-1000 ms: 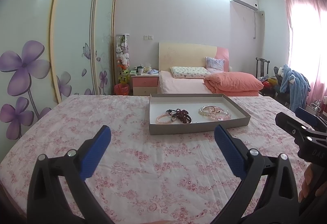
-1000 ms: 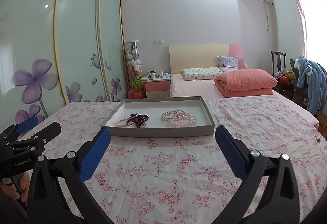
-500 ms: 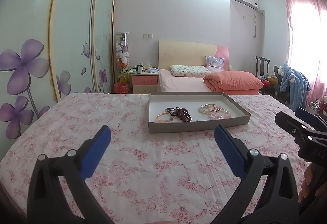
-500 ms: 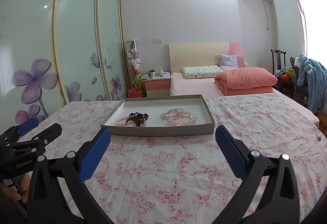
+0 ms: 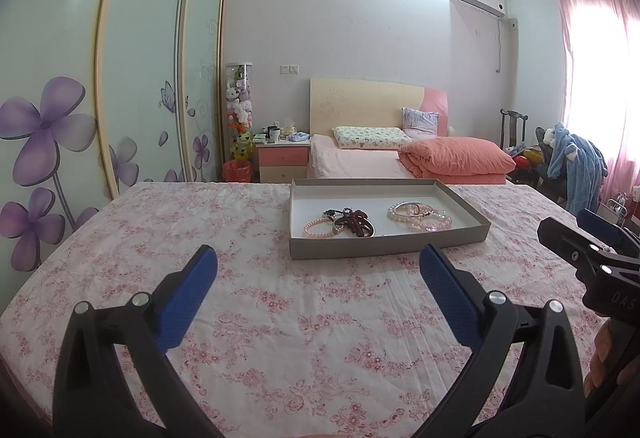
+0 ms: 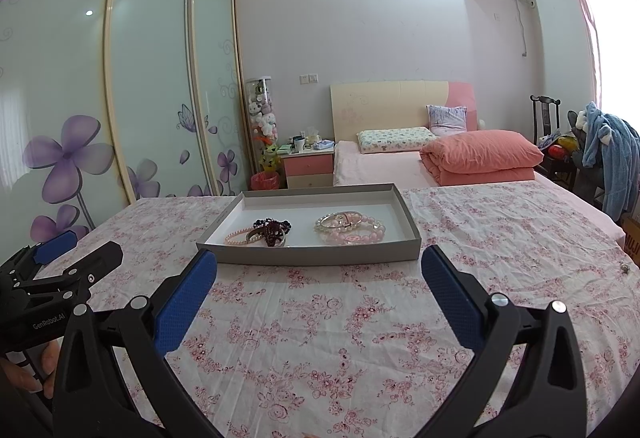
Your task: Organize jewelry
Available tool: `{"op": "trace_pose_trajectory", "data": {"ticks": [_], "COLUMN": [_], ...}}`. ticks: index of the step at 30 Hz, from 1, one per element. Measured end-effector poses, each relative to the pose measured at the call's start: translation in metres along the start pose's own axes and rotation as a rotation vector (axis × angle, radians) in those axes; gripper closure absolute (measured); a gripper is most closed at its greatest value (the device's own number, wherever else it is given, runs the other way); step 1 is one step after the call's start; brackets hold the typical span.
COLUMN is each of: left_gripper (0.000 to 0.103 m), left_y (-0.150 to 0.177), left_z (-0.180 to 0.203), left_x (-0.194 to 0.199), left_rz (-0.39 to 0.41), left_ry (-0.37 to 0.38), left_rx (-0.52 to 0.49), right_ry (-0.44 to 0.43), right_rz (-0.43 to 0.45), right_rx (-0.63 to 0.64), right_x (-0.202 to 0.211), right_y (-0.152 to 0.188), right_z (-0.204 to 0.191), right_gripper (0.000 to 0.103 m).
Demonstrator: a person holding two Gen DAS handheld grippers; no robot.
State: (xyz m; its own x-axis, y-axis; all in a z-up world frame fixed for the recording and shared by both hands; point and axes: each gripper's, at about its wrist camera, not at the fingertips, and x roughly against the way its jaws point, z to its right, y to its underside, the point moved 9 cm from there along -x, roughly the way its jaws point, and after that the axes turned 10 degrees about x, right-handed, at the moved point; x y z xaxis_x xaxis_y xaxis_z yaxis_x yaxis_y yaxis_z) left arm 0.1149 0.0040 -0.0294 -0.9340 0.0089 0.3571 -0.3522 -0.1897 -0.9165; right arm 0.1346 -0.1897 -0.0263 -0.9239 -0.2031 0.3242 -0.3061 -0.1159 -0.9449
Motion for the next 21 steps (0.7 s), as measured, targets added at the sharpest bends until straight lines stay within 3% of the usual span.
{"op": "trace_pose_trajectory", "data": {"ticks": [21], "left_gripper": [0.004], "left_y": [0.0078], "left_z": [-0.0025], "left_x": [-0.0047], "left_rz": [-0.009], "left_ry": [-0.014], "left_rx": [0.003], "right_ry": [-0.004], "right_rz": [-0.009], "right_rx": [-0.010], "right_x": [-0.0007], "right_y": [0.0027], "right_z": [-0.0008], "right_gripper": [0.002]}}
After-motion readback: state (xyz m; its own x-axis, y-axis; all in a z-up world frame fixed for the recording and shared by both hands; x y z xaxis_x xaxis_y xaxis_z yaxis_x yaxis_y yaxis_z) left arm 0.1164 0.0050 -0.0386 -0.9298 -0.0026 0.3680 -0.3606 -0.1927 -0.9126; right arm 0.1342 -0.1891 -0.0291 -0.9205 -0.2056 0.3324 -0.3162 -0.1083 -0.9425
